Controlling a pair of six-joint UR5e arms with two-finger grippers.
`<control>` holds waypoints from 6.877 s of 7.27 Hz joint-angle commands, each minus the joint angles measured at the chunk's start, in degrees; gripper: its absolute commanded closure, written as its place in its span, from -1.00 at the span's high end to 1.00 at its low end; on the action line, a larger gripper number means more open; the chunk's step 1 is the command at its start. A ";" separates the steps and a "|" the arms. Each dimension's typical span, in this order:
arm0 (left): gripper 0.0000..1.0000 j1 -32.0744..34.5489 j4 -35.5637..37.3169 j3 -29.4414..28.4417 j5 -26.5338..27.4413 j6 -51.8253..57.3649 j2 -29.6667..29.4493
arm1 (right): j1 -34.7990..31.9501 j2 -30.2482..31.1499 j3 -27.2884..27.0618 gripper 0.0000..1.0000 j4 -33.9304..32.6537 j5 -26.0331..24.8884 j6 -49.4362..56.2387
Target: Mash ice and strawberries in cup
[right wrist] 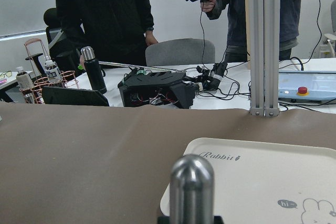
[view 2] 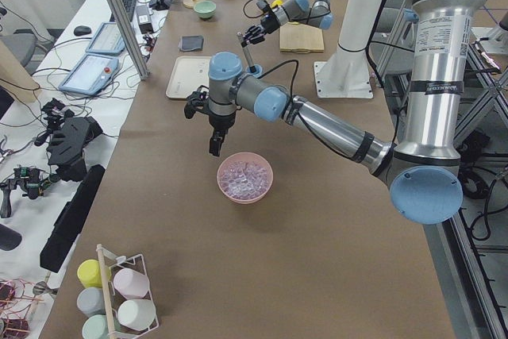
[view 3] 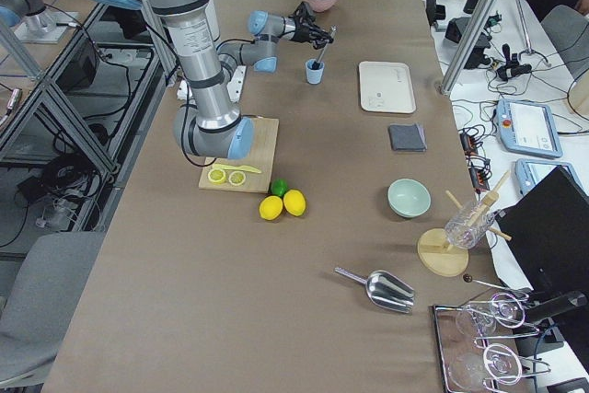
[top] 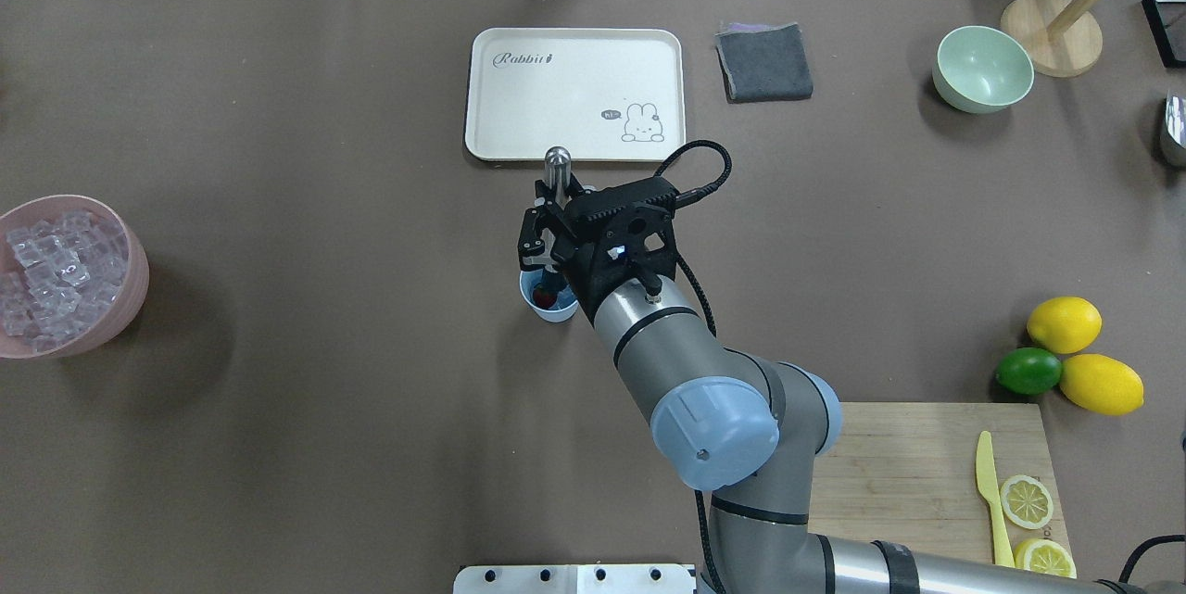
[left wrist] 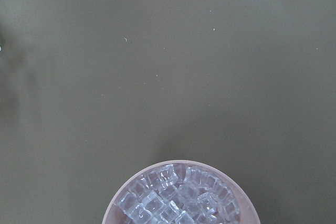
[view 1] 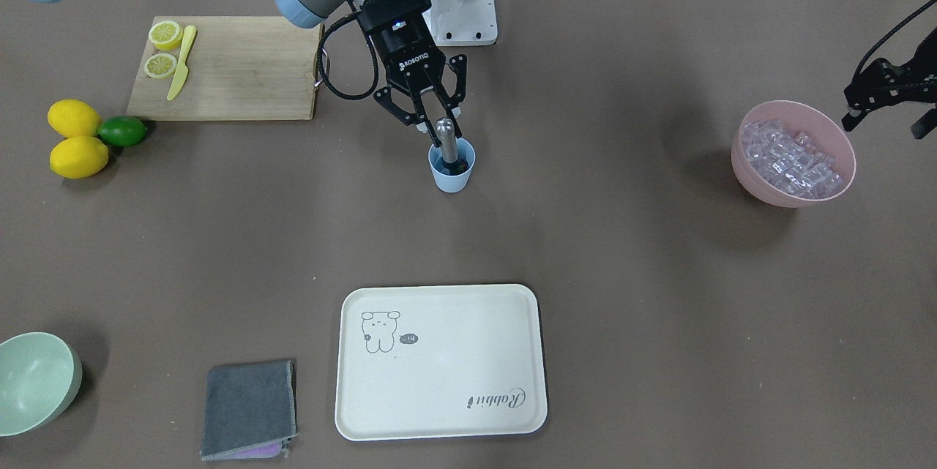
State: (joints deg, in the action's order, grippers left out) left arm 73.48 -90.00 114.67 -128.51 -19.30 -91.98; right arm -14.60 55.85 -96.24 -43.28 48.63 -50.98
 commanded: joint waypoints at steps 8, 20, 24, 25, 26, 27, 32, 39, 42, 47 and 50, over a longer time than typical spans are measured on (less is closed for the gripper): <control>0.95 -0.18 0.00 -0.77 -0.08 -0.04 -0.30 | -2.10 -0.58 -2.82 -1.00 -0.22 4.98 5.02; 0.95 0.00 0.09 -0.68 0.01 0.05 -0.04 | -8.05 -0.31 -14.05 -1.00 -15.77 14.99 3.18; 0.95 0.35 0.00 -0.77 0.71 0.14 -0.21 | -28.23 10.30 -19.16 -1.00 -27.54 49.97 -9.03; 0.95 0.35 0.00 -0.77 0.71 0.14 -0.13 | -34.72 14.77 -17.94 -1.00 -28.08 61.64 -8.00; 0.95 0.35 0.00 -0.77 0.71 0.14 -0.04 | -39.66 16.99 -14.62 -1.00 -28.26 71.68 -7.64; 0.95 0.35 0.00 -0.94 0.80 0.22 -0.04 | -43.11 18.23 -9.63 -1.00 -28.61 79.35 -6.25; 0.94 0.35 -0.09 -0.85 0.89 0.22 -0.21 | -45.52 17.03 11.11 -1.00 -41.18 82.25 18.01; 0.95 0.35 -0.09 -0.68 2.47 -0.04 -1.09 | -46.03 16.39 15.82 1.00 -40.83 82.06 20.92; 0.95 2.88 0.53 -3.64 1.68 4.41 -1.44 | -54.10 20.41 6.20 1.00 -42.14 82.94 22.50; 0.95 17.22 5.19 -16.85 -1.96 32.20 1.17 | -71.33 33.42 -6.57 1.00 -53.04 84.17 46.05; 0.95 18.63 1.52 -17.64 -1.58 28.97 2.25 | -73.29 38.45 -8.62 1.00 -53.04 83.74 51.24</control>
State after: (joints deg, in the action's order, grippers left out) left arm 91.83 -86.34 97.38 -130.60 10.20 -90.15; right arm -87.39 93.02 -104.51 -96.30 132.67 -1.07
